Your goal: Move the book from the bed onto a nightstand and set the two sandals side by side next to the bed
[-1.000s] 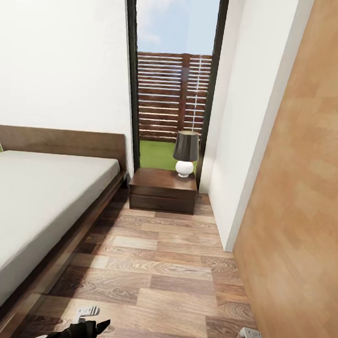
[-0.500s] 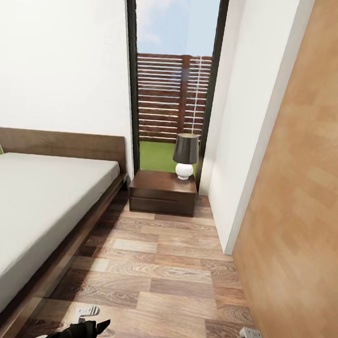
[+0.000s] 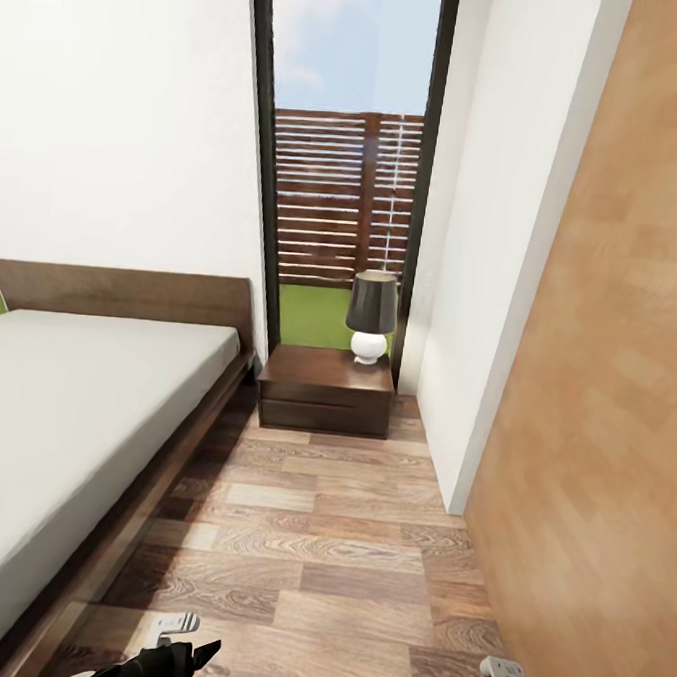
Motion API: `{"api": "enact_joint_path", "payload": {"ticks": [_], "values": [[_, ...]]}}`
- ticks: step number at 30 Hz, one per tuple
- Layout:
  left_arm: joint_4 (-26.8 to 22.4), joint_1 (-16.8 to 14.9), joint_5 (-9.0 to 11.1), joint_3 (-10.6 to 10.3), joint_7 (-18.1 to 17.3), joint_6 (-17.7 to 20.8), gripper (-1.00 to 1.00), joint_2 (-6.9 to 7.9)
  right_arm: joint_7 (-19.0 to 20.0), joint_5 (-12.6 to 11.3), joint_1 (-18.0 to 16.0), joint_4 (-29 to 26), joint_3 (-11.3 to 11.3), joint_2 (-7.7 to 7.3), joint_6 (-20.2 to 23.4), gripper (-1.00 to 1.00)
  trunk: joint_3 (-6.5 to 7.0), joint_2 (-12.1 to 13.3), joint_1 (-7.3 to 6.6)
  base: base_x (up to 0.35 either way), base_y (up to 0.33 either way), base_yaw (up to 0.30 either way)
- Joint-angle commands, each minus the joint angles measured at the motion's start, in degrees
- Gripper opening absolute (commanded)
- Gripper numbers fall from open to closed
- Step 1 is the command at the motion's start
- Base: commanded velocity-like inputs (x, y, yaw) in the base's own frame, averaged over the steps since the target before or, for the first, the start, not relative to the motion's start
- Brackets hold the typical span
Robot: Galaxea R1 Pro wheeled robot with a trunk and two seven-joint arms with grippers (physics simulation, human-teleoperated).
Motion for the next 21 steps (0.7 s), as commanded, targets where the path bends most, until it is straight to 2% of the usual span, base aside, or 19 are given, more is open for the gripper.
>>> {"api": "enact_joint_path", "payload": {"ticks": [1,8,14,21], "values": [[0.0,0.0,-0.6,0.4,-0.1,-0.4,1.0,0.01,0.2,0.2,-0.1,0.1,-0.3,-0.03,-0.1,1.0,-0.05,0.0,-0.01,0.0,0.0,0.0],[0.0,0.0,-0.6,0.4,-0.1,-0.4,1.0,0.01,0.2,0.2,-0.1,0.2,-0.3,-0.03,-0.1,1.0,-0.05,0.0,-0.01,0.007,0.0,0.0],[0.0,0.0,-0.6,0.4,-0.1,-0.4,1.0,0.01,0.2,0.2,-0.1,0.2,-0.3,-0.03,-0.1,1.0,-0.05,0.0,-0.01,0.176,0.0,0.0],[0.1,0.0,-0.6,0.4,-0.1,-0.4,1.0,0.01,0.2,0.2,-0.1,0.2,-0.3,-0.03,-0.1,1.0,-0.05,0.0,-0.01,0.044,0.0,0.0]]}}
